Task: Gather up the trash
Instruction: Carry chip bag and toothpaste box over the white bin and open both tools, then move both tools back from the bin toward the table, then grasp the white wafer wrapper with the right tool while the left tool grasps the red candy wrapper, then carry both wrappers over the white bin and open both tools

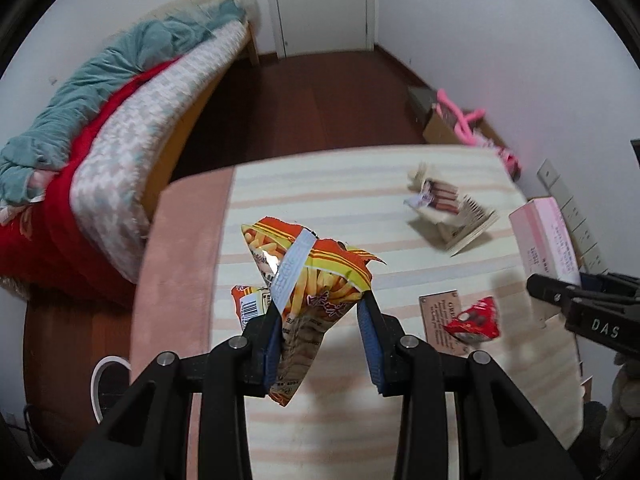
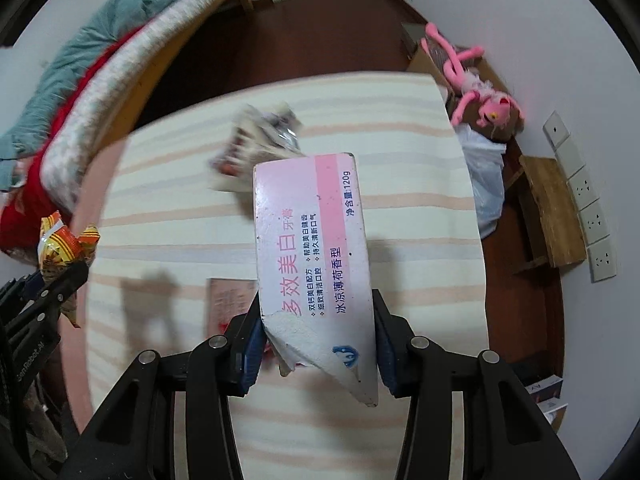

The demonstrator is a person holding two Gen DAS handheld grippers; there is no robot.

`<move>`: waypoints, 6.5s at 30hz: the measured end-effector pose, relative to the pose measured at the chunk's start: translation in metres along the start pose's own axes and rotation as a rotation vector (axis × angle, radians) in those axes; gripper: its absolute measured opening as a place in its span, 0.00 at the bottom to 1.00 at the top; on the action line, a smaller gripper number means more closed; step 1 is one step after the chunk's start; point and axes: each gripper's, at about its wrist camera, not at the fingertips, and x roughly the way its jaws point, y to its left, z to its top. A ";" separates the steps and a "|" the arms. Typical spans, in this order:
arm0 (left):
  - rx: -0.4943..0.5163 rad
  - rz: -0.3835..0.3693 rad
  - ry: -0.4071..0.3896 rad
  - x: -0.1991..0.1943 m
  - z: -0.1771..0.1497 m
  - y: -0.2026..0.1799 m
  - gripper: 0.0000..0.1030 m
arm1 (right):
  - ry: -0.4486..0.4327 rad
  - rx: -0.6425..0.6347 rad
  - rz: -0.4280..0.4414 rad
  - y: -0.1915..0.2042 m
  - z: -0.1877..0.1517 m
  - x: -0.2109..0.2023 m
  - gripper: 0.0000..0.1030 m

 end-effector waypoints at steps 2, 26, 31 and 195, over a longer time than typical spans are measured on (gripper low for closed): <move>-0.015 0.006 -0.034 -0.024 -0.004 0.012 0.31 | -0.033 -0.010 0.025 0.012 -0.006 -0.022 0.47; -0.417 0.257 -0.128 -0.156 -0.130 0.304 0.31 | -0.101 -0.458 0.437 0.357 -0.107 -0.116 0.47; -0.557 0.237 -0.027 -0.116 -0.169 0.379 0.31 | -0.031 -0.557 0.444 0.447 -0.127 -0.072 0.47; 0.081 -0.123 -0.006 0.004 -0.005 -0.081 0.31 | -0.063 0.177 0.092 -0.054 -0.066 -0.032 0.27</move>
